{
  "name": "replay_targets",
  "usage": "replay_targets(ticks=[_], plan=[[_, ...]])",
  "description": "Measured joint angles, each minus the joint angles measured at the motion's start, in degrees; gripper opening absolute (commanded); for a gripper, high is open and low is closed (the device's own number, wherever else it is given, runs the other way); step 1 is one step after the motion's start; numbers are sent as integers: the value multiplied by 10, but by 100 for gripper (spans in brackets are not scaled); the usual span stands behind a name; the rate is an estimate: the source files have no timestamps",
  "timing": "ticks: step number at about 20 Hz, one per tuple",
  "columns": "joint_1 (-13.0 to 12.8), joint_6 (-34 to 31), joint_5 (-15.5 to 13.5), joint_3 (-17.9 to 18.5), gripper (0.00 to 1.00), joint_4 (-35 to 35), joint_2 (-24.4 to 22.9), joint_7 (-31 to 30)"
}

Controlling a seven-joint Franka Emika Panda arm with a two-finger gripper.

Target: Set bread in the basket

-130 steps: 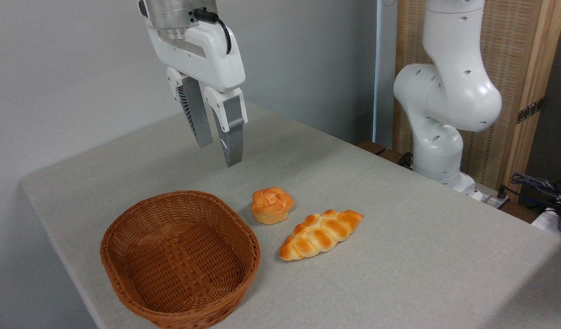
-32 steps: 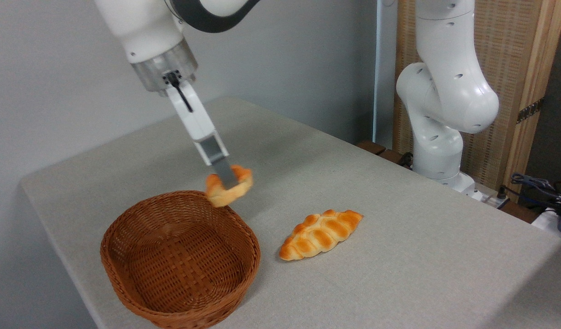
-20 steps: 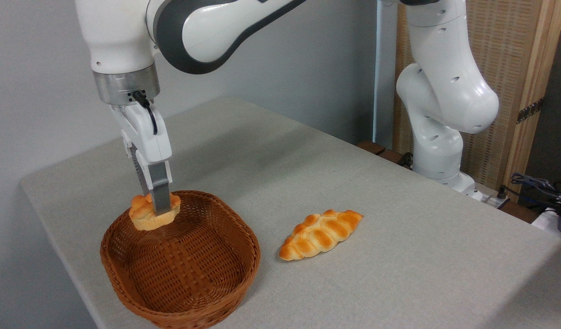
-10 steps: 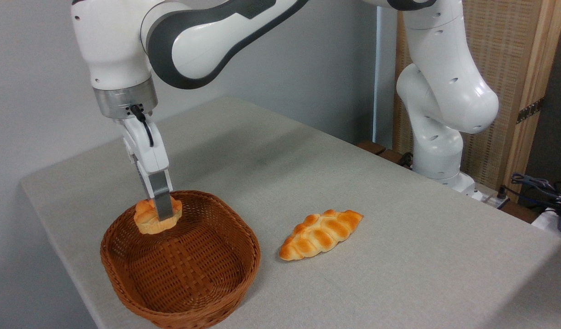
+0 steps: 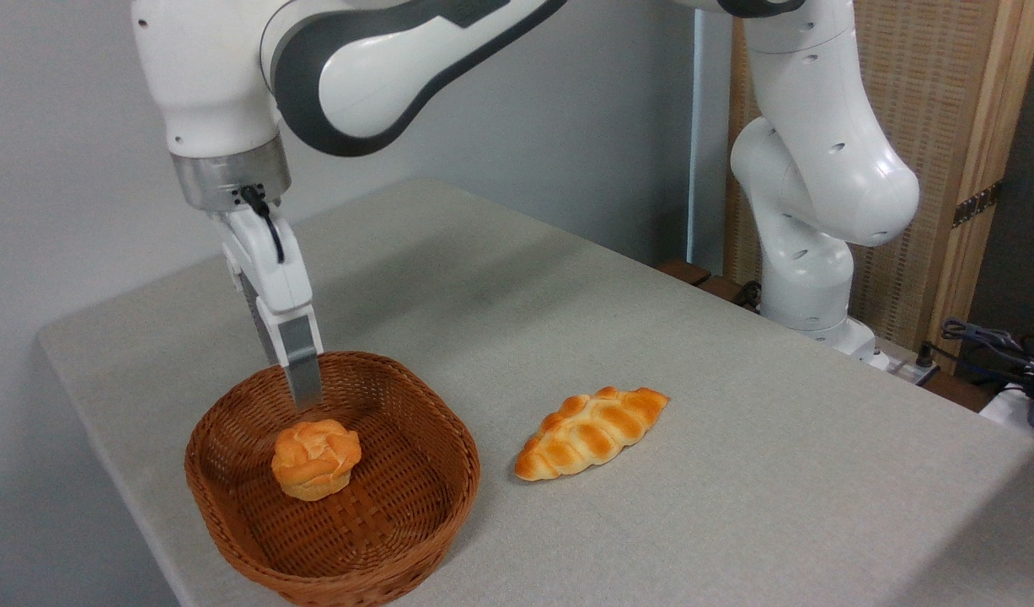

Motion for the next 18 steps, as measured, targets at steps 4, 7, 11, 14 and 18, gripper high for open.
replay_targets(ticks=[4,7,11,14,18], plan=[[40,-76,0,1,100,5,-46,-5],[74,-151,0,1,100,5,-90,-2],[81,-165,0,0,100,-27,-127,10],[80,-141,0,-1,100,-56,-141,11],[81,-116,2,1,100,-65,-149,16]])
